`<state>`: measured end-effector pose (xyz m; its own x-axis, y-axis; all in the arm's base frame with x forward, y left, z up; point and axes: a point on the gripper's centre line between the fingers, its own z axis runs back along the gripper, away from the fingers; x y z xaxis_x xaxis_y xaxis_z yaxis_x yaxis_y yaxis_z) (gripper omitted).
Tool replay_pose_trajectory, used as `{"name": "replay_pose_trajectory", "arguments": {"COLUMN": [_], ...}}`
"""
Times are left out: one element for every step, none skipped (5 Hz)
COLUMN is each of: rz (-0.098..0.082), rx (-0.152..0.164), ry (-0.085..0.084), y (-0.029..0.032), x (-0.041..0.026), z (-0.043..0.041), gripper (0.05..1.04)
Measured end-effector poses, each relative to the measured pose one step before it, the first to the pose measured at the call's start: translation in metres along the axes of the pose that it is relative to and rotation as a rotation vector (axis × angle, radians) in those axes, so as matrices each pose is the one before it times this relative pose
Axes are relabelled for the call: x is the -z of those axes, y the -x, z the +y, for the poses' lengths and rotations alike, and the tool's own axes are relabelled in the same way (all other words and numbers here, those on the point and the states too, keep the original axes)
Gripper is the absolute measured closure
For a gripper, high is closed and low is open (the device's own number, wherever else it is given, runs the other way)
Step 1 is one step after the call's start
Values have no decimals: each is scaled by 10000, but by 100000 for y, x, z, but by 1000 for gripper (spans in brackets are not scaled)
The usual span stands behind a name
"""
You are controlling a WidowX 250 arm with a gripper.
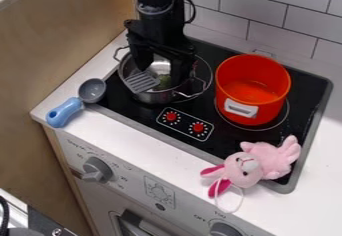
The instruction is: Moved the green spatula to the bottom middle of the burner
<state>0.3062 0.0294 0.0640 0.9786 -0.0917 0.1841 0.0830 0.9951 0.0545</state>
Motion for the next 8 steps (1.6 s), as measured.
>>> {"name": "replay_pose_trajectory", "arguments": {"rz": [219, 64, 145, -246, 10, 333, 421, 483], "rx": [-152, -141, -53, -108, -113, -167, -85, -200], "ry": [68, -48, 236, 326, 221, 145, 408, 194], "y": [-71, -95, -220, -126, 441, 834, 762, 819], "x": [-1, -131, 505, 504, 477, 240, 44, -1024], "z": [-475, -155, -335, -64, -344, -255, -481, -423], "gripper": [84, 84, 84, 84, 134, 392, 681, 770]}}
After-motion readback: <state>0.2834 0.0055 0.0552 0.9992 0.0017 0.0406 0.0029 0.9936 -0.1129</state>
